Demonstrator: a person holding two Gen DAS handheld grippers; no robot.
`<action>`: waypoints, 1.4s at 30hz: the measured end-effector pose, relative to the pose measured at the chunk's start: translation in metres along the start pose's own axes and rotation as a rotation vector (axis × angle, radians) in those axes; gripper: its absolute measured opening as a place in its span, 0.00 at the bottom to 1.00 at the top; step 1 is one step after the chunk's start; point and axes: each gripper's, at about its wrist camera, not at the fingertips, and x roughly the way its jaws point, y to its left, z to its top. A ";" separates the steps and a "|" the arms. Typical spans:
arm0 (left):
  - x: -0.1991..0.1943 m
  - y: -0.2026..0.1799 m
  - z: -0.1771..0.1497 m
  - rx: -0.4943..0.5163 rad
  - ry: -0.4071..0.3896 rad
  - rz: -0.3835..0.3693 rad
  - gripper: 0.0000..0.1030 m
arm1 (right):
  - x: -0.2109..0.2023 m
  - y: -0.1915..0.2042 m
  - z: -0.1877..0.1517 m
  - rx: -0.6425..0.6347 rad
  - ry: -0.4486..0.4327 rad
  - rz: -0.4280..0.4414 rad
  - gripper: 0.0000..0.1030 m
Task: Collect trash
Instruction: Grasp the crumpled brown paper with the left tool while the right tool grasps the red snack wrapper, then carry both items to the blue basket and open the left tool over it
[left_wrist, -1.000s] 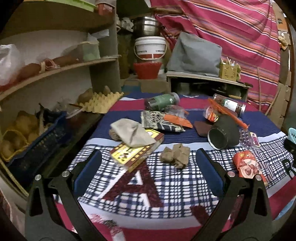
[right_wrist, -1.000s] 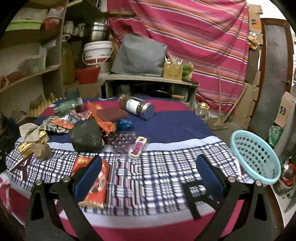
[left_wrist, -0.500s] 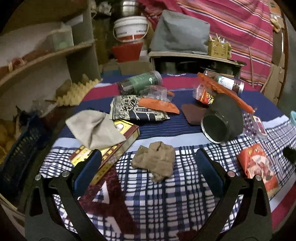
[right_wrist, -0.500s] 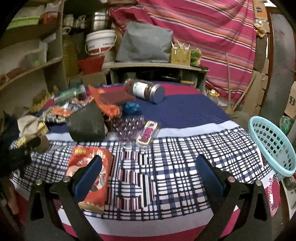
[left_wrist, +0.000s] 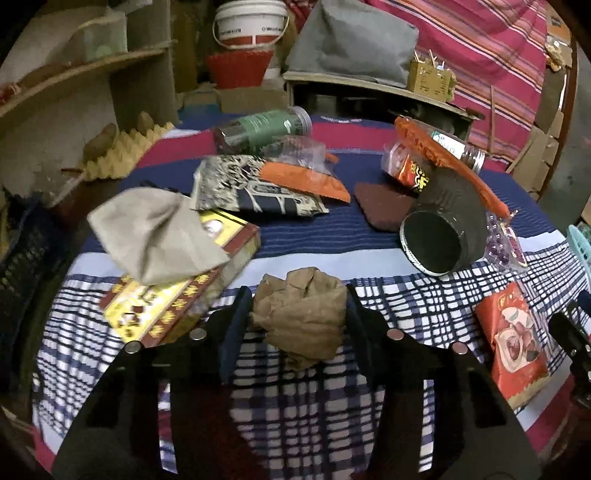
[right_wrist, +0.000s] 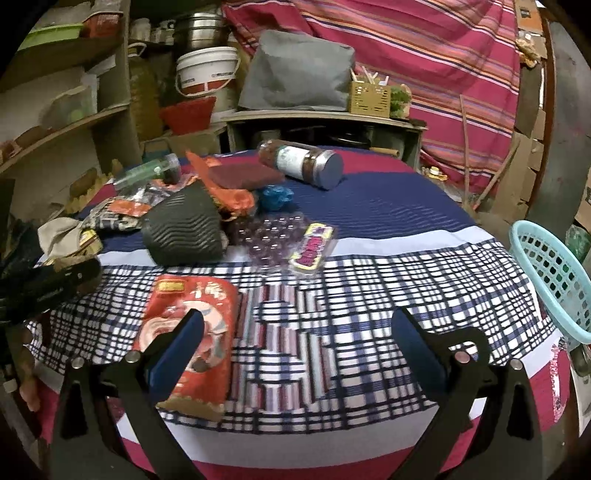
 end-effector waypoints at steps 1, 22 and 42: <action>-0.003 0.001 -0.001 0.002 -0.008 0.008 0.47 | 0.000 0.004 -0.001 -0.008 -0.001 0.007 0.96; -0.060 0.027 -0.034 -0.045 -0.087 0.107 0.47 | 0.019 0.046 -0.017 -0.063 0.110 0.164 0.39; -0.098 -0.018 -0.015 -0.037 -0.128 0.077 0.47 | -0.043 -0.043 0.026 0.044 -0.079 0.153 0.06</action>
